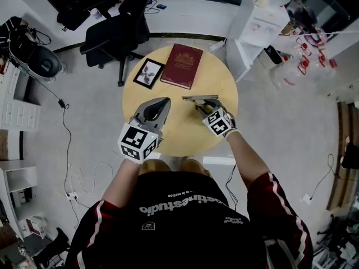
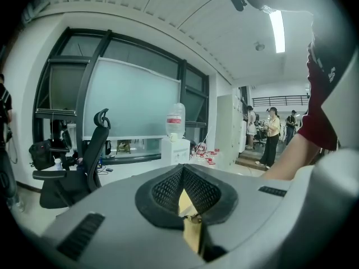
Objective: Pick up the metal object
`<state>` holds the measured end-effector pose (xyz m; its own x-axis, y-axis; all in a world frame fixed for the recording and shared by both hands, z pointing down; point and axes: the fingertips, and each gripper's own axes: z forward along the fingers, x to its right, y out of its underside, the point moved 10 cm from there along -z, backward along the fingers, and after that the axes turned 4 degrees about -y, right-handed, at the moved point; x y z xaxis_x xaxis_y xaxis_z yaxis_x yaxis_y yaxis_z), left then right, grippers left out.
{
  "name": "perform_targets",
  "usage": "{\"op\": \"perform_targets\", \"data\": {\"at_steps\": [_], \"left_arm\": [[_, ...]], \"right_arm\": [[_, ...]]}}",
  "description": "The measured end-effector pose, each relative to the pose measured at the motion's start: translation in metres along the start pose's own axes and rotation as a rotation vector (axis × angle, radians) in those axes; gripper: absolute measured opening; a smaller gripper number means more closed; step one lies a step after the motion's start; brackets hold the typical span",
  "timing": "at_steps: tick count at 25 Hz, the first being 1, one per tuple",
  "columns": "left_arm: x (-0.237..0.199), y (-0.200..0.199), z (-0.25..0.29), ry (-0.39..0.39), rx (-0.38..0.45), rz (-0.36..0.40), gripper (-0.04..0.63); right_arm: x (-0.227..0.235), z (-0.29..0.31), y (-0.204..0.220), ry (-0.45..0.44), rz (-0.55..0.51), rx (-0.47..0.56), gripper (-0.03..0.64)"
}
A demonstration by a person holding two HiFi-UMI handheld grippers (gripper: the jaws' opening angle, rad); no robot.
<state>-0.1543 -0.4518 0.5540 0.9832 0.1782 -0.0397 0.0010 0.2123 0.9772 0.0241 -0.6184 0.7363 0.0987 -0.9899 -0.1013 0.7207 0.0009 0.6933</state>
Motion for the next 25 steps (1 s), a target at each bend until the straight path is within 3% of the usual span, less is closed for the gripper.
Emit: {"op": "perform_targets", "data": {"at_steps": [10,25], "left_arm": [[-0.010,-0.004,0.004,-0.036,-0.012,0.003,0.015],[-0.014,-0.017,0.003,-0.049,-0.004,-0.005,0.015]], "right_arm": [[0.012,0.014,-0.002,-0.025,-0.042,0.009,0.161],[0.019,0.006,-0.012,-0.050,-0.045,0.014,0.084]]}}
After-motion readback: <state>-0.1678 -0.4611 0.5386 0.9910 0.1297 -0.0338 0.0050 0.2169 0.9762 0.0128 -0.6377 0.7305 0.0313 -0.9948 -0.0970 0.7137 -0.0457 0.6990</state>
